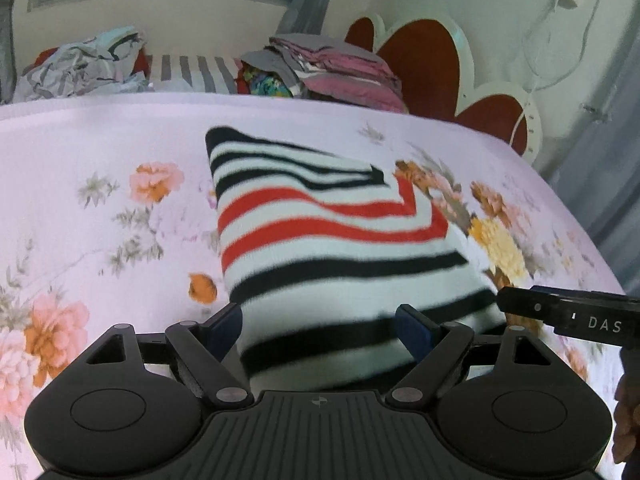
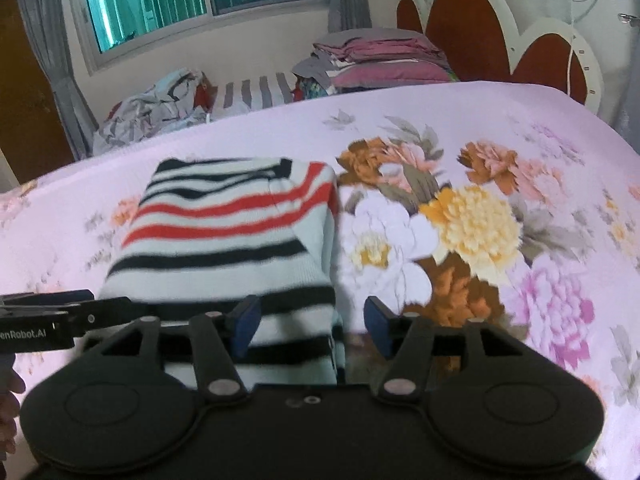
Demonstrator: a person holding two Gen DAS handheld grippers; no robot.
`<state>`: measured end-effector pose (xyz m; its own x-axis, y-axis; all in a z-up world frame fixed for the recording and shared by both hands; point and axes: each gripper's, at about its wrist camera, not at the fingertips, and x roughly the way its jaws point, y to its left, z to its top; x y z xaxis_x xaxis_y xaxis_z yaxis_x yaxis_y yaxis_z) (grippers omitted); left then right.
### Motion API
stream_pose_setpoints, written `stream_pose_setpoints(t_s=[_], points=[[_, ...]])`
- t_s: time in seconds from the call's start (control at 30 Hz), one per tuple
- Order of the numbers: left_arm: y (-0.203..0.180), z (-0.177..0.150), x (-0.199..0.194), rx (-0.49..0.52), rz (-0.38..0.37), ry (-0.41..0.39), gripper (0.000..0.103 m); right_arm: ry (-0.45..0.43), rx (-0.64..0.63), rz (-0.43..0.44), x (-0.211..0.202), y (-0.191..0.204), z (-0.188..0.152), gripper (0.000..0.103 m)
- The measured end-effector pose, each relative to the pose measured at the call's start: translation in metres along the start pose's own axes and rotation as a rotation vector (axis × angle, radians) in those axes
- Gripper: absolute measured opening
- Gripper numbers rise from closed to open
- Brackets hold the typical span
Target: Fold small clothes
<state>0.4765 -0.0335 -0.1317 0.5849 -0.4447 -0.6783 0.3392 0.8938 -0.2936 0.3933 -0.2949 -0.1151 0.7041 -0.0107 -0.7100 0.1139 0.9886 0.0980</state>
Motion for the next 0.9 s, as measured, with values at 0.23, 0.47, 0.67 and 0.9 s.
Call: stream_pose_setpoints(t_s=[0.23, 0.47, 0.67, 0.9], points=[[0.003, 0.014, 0.014, -0.027, 0.075, 0.007, 0.083, 0.010, -0.014, 0.067, 0.031, -0.001, 0.018, 0.064], [0.012, 0.023, 0.036, -0.102, 0.122, 0.032, 0.089, 0.053, 0.002, 0.136, 0.060, -0.019, 0.033, 0.070], [0.015, 0.025, 0.058, -0.121, 0.104, 0.065, 0.098, 0.107, 0.053, 0.222, 0.088, -0.036, 0.039, 0.075], [0.025, 0.017, 0.079, -0.201, -0.021, 0.085, 0.098, 0.153, 0.135, 0.362, 0.117, -0.051, 0.032, 0.076]])
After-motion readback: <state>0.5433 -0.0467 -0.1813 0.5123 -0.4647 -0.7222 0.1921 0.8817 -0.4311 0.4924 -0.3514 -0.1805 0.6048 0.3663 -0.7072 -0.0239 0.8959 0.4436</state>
